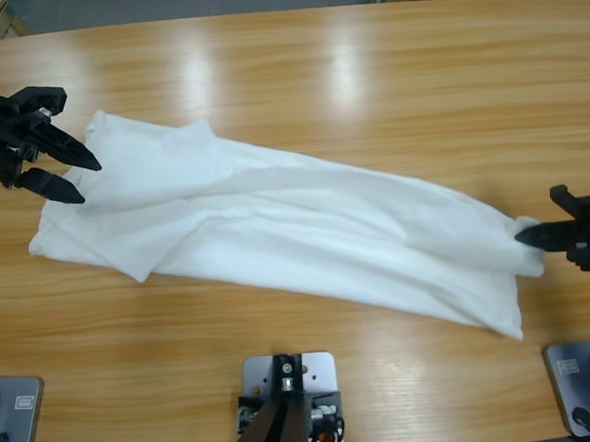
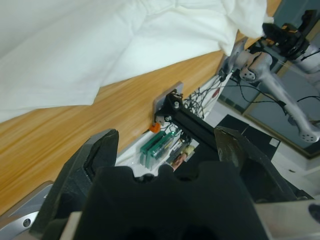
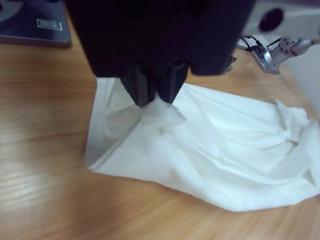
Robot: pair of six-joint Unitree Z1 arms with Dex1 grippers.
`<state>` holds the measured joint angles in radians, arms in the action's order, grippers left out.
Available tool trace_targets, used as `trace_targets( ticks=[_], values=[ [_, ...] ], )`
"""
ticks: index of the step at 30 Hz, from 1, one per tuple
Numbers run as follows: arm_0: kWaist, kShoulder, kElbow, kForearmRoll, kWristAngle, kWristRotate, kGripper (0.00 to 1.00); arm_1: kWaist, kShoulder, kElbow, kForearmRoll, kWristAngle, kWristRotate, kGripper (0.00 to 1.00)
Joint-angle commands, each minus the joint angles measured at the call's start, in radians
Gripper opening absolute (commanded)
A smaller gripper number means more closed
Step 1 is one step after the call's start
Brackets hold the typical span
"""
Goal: Fold clothes
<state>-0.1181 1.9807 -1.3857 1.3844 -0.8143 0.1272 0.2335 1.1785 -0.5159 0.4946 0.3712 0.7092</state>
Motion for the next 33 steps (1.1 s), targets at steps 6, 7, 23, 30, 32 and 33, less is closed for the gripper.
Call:
trace_targets(
  ticks=[6, 7, 23, 30, 32, 33],
  values=[
    [-0.008, 0.051, 0.020, -0.007, -0.029, 0.012, 0.757, 0.166, -0.027, 0.014, 0.019, -0.121, 0.047, 1.000],
    [-0.008, 0.055, 0.019, -0.007, -0.029, 0.013, 0.757, 0.202, -0.016, 0.005, 0.019, -0.137, 0.054, 1.000],
    [-0.019, 0.009, -0.011, -0.020, -0.025, 0.042, 0.752, 0.533, 0.186, -0.269, 0.171, -0.371, 0.036, 1.000],
    [-0.119, -0.050, 0.002, -0.088, 0.068, 0.019, 0.743, 0.533, 0.174, -0.267, 0.171, -0.367, 0.015, 1.000],
    [-0.064, -0.077, 0.003, -0.112, 0.112, -0.021, 0.743, 0.533, 0.174, -0.265, 0.171, -0.365, 0.007, 1.000],
    [-0.021, -0.087, 0.004, -0.115, 0.111, -0.023, 0.743, 0.533, 0.174, -0.264, 0.171, -0.365, 0.006, 1.000]
  ],
)
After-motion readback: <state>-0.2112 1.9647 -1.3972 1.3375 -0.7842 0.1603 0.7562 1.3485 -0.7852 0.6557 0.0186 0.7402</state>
